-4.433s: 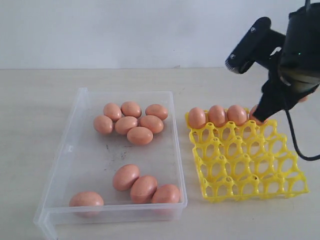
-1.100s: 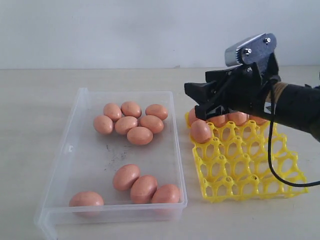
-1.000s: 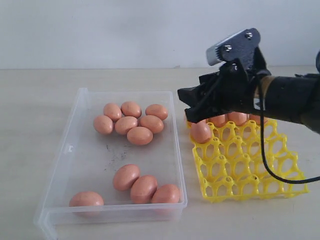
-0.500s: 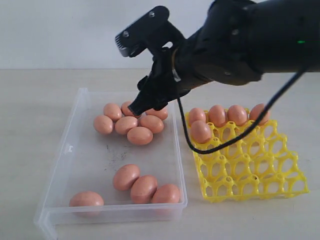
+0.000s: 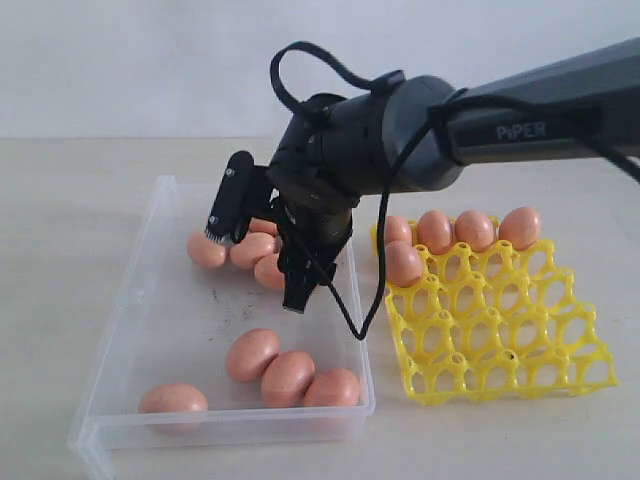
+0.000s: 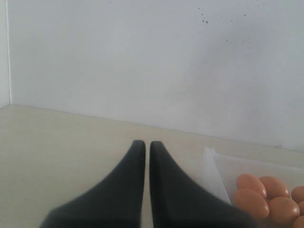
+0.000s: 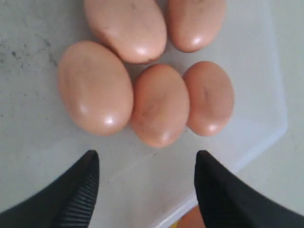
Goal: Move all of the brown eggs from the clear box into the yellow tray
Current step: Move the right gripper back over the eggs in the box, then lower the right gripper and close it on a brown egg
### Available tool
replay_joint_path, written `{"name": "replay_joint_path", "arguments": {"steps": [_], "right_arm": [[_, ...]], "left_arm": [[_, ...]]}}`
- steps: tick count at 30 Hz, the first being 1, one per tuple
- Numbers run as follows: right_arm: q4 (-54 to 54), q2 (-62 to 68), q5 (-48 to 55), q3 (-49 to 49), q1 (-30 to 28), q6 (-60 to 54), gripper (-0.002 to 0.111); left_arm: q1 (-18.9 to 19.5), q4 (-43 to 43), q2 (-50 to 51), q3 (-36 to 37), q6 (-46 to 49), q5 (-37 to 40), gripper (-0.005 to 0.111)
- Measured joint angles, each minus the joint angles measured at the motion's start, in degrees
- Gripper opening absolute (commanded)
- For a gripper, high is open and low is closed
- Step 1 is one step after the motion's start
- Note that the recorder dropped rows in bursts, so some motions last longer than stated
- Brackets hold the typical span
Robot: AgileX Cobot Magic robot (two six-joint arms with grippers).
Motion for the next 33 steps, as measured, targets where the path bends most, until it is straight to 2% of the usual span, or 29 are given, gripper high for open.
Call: {"name": "replay_joint_path", "arguments": {"steps": [6, 17, 28, 30, 31, 32, 33], "right_arm": [[2.5, 3.0, -4.0, -0.1, 0.0, -9.0, 0.054], [7.4, 3.3, -12.2, -0.3, 0.0, -14.5, 0.054], [9.0, 6.4, -16.3, -0.3, -1.5, -9.4, 0.052], [9.0, 6.9, -16.4, -0.3, -2.0, -8.0, 0.038], [9.0, 6.9, -16.4, -0.3, -2.1, -7.8, 0.019], [9.0, 7.0, -16.5, -0.4, -2.1, -7.7, 0.006], [9.0, 7.0, -16.5, -0.4, -2.1, -7.7, 0.000]], "left_arm": [[0.0, 0.0, 0.0, 0.0, 0.0, 0.0, 0.004], [0.0, 0.0, 0.0, 0.0, 0.0, 0.0, 0.004], [0.0, 0.0, 0.0, 0.0, 0.0, 0.0, 0.004], [0.0, 0.0, 0.0, 0.0, 0.0, 0.0, 0.004], [0.0, 0.0, 0.0, 0.0, 0.0, 0.0, 0.004], [0.0, 0.0, 0.0, 0.0, 0.0, 0.0, 0.004], [0.0, 0.0, 0.0, 0.0, 0.0, 0.0, 0.004]]}}
